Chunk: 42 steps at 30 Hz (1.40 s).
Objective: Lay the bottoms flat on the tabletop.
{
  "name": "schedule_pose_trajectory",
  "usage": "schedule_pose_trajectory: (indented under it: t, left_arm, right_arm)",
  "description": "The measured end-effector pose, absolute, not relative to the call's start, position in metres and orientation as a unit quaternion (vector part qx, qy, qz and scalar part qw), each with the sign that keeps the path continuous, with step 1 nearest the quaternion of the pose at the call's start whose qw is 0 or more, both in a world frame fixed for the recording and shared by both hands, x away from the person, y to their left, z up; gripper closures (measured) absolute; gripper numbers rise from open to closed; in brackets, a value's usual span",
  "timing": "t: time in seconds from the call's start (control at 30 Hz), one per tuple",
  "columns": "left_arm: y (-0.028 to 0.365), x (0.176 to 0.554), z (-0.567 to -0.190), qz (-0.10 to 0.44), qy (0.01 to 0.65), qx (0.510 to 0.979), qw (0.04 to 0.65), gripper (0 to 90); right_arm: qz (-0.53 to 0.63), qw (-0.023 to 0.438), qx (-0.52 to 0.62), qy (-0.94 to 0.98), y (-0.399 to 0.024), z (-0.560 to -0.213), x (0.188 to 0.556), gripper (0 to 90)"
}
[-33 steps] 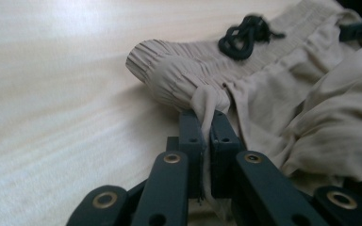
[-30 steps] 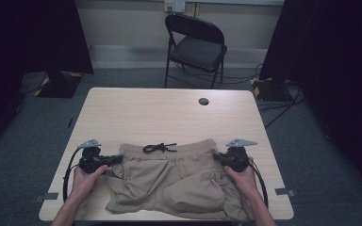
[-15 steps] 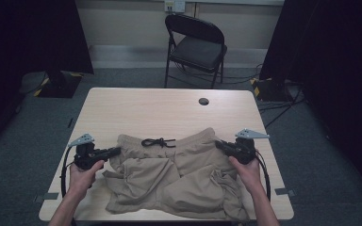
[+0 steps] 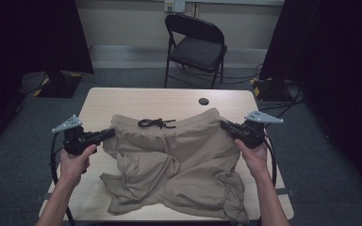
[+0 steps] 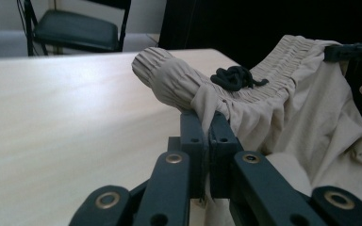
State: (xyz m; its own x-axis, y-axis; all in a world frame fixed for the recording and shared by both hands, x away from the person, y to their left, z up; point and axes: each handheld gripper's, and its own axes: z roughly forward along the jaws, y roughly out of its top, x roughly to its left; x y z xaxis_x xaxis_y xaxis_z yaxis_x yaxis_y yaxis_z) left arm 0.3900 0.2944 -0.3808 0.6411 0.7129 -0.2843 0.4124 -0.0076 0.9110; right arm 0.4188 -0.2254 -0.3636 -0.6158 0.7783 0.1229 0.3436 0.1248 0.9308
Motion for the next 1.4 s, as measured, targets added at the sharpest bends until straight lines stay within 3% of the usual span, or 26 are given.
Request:
schedule_pose_trajectory:
  t: [0.6, 0.83, 0.9, 0.93, 0.97, 1.03, 1.2, 1.4]
  left_arm:
    - [0.301, 0.432, -0.288, 0.193, 0.368, 0.681, 0.603, 87.6]
    - [0.301, 0.484, -0.272, 0.212, 0.394, 0.66, 0.604, 85.6]
    - [0.3, 0.496, -0.276, 0.222, 0.424, 0.658, 0.581, 77.3]
    - [0.3, 0.501, -0.279, 0.227, 0.44, 0.66, 0.564, 63.5]
    - [0.299, 0.504, -0.283, 0.221, 0.447, 0.664, 0.556, 56.9]
    - [0.297, 0.506, -0.299, 0.206, 0.448, 0.677, 0.546, 57.7]
    - [0.301, 0.508, -0.322, 0.194, 0.468, 0.677, 0.534, 50.8]
    - [0.299, 0.498, -0.334, 0.173, 0.453, 0.69, 0.537, 53.6]
  right_arm:
    - [0.571, 0.253, 0.36, 0.693, -0.221, -0.282, 0.448, 86.9]
    - [0.576, 0.268, 0.374, 0.676, -0.216, -0.255, 0.488, 86.7]
    - [0.575, 0.266, 0.386, 0.67, -0.216, -0.252, 0.505, 82.2]
    - [0.567, 0.263, 0.393, 0.674, -0.216, -0.252, 0.514, 71.7]
    - [0.552, 0.259, 0.406, 0.68, -0.216, -0.255, 0.521, 58.9]
    - [0.526, 0.25, 0.424, 0.694, -0.218, -0.266, 0.531, 45.3]
    - [0.504, 0.24, 0.436, 0.705, -0.219, -0.293, 0.53, 44.7]
    - [0.489, 0.221, 0.429, 0.727, -0.208, -0.32, 0.521, 42.3]
